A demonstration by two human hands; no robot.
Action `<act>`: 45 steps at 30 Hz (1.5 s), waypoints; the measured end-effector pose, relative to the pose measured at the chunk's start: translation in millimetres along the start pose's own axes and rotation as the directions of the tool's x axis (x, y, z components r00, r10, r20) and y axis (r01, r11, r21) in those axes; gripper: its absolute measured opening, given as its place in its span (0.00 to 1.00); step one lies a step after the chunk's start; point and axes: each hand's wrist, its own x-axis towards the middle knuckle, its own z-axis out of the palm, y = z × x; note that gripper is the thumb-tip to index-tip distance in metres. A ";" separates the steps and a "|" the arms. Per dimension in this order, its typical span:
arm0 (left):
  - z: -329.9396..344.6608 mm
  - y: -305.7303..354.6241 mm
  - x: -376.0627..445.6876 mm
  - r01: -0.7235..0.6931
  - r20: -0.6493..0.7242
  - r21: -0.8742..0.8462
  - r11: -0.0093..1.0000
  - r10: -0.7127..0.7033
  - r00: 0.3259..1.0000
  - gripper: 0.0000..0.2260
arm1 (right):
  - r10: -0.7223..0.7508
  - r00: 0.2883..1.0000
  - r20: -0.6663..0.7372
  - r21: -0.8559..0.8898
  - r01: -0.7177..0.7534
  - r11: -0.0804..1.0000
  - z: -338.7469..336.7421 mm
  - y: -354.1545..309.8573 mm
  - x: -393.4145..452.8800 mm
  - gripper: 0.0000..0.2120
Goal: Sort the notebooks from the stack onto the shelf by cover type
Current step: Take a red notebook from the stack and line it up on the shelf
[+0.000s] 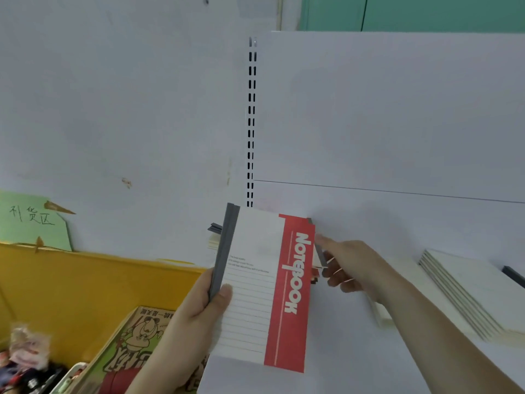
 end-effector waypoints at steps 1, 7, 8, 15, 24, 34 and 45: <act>0.6 0.1 -0.8 0.004 0.001 0.004 1.000 -0.004 1.000 0.13 | -0.018 1.000 0.018 -0.049 0.019 0.999 5.4 -0.4 -0.9 0.26; 1.9 0.6 -4.1 0.028 -0.036 0.009 1.000 -0.027 0.999 0.13 | -0.142 0.988 -0.058 -0.201 0.127 0.971 9.1 -2.3 -5.4 0.20; 1.6 0.4 -4.6 0.018 -0.042 0.022 1.000 -0.017 0.999 0.13 | -0.164 0.982 -0.091 -0.251 0.137 0.958 4.6 -3.0 -6.7 0.18; 1.9 4.4 -8.2 0.021 0.000 0.043 0.999 -0.021 1.000 0.13 | -0.245 0.868 -0.431 0.109 0.319 0.941 -30.9 -3.4 -10.9 0.06; -2.7 0.6 -1.8 0.053 0.006 -0.013 0.998 -0.053 0.999 0.11 | -0.408 0.561 -0.720 0.080 0.652 0.754 -83.0 -14.3 -62.9 0.04; -8.5 5.7 -3.4 0.100 0.119 -0.039 0.994 -0.095 0.988 0.11 | -0.518 0.855 -0.030 -0.458 0.449 0.767 -59.8 -31.4 -72.6 0.08; 3.7 11.0 -21.6 0.093 0.157 -0.103 0.990 -0.076 0.985 0.11 | -0.547 0.806 0.228 -0.525 0.575 0.628 7.4 -53.6 -47.0 0.16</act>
